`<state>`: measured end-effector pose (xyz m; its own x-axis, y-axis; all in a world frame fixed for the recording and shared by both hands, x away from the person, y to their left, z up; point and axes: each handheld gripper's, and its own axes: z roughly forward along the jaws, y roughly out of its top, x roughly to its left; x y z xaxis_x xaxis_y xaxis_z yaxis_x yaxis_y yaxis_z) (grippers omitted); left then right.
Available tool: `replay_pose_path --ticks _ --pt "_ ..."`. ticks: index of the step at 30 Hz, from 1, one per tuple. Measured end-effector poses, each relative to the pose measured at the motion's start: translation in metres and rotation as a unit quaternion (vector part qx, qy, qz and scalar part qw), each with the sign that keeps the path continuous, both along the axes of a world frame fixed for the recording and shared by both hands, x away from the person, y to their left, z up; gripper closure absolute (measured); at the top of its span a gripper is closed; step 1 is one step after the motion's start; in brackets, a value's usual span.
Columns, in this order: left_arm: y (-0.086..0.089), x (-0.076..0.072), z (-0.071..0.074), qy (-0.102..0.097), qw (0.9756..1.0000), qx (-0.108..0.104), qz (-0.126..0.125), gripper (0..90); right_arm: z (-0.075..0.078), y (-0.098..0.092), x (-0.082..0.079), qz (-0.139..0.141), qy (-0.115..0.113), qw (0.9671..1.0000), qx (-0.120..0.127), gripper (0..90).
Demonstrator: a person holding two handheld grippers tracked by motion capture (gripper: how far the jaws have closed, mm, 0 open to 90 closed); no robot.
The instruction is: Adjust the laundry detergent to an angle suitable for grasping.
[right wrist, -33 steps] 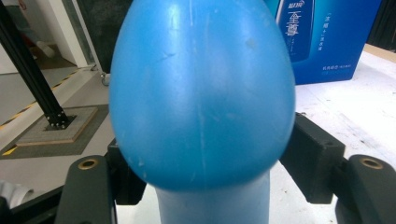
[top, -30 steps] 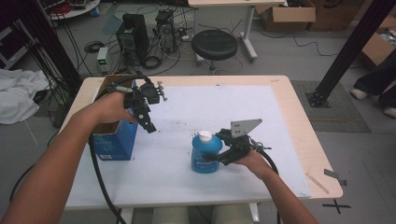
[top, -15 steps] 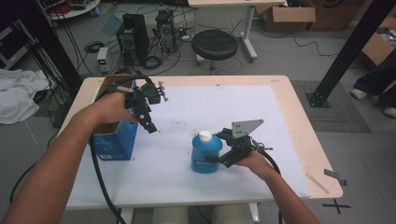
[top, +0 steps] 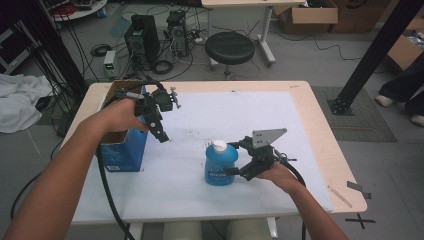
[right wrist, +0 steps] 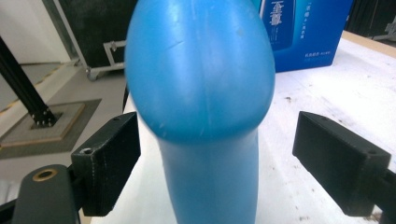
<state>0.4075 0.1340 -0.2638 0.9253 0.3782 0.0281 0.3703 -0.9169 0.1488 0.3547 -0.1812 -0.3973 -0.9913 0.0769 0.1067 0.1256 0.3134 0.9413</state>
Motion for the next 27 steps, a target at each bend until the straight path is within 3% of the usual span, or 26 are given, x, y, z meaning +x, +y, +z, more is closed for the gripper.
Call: replay_pose_path --ticks 9,16,23,27 --pt "-0.001 0.001 0.0 0.001 1.0 -0.001 0.0 20.0 0.013 -0.025 0.0 -0.011 -0.007 0.9984 -0.055 14.8" --pt "-0.003 0.001 0.0 0.0 1.0 -0.003 -0.002 20.0 0.03 -0.048 -0.001 -0.023 -0.013 0.9944 -0.103 14.9" --pt "-0.005 0.002 0.001 0.0 1.0 -0.003 -0.003 19.9 0.052 -0.075 0.006 -0.049 -0.009 0.9861 -0.159 15.0" --pt "-0.007 0.002 0.001 -0.001 1.0 -0.005 -0.004 19.9 0.064 -0.091 0.015 -0.076 0.006 0.9765 -0.202 15.0"
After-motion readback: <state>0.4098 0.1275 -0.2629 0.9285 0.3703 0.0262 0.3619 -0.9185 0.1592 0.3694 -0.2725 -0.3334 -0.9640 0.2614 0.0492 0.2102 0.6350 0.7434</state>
